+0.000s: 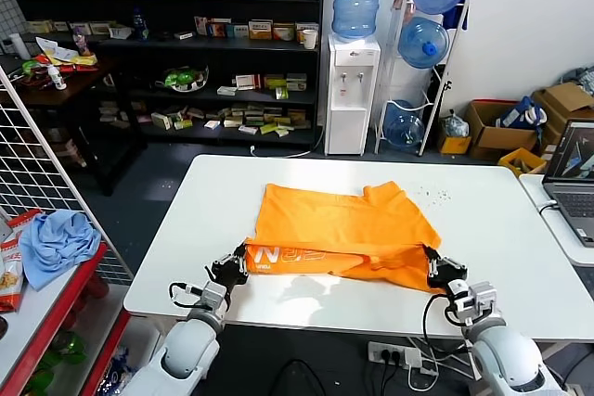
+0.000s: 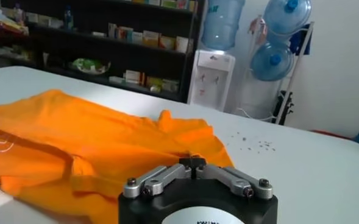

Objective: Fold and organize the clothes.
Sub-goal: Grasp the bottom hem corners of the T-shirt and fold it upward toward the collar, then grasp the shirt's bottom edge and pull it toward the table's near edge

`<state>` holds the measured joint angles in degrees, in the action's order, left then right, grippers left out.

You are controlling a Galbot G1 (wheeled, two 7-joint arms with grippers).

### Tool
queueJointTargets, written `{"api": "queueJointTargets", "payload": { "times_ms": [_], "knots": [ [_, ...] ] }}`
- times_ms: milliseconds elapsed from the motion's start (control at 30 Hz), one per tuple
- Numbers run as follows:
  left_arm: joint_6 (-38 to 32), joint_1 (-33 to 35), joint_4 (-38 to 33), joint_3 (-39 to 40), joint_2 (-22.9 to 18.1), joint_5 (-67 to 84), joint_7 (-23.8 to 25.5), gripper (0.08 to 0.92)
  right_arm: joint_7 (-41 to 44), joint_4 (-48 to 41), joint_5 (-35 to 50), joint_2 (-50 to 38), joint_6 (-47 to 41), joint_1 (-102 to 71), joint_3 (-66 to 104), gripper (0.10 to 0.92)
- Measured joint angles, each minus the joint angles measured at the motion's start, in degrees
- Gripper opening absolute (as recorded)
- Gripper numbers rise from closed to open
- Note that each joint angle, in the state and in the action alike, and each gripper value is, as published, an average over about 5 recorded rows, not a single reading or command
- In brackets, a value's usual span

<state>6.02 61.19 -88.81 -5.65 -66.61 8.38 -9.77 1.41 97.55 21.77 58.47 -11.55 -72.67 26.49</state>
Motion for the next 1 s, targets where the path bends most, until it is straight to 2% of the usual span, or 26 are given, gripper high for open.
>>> {"api": "queueJointTargets", "payload": {
  "times_ms": [600,767,900,1000],
  "knots": [
    [0.8,5.0,-4.1,-2.3,1.6,5.2,0.0,0.651,-1.9,4.7,0.5,-1.9,-5.8,-6.8,3.1,0.788],
    [1.6,5.4,-4.2,-2.3,1.3,7.1,0.1,0.786,-2.3,4.1,0.6,-1.8,-6.5,-7.7,3.7,0.821],
    [2.1,5.3,-3.7,-2.4,1.0,8.2,0.2,0.819,-2.4,3.6,0.5,-1.8,-7.2,-8.3,3.8,0.813],
    [2.4,5.3,-3.1,-2.5,0.8,9.0,0.2,0.822,-2.5,3.1,0.4,-1.7,-7.6,-8.5,3.7,0.756]
  ]
}}
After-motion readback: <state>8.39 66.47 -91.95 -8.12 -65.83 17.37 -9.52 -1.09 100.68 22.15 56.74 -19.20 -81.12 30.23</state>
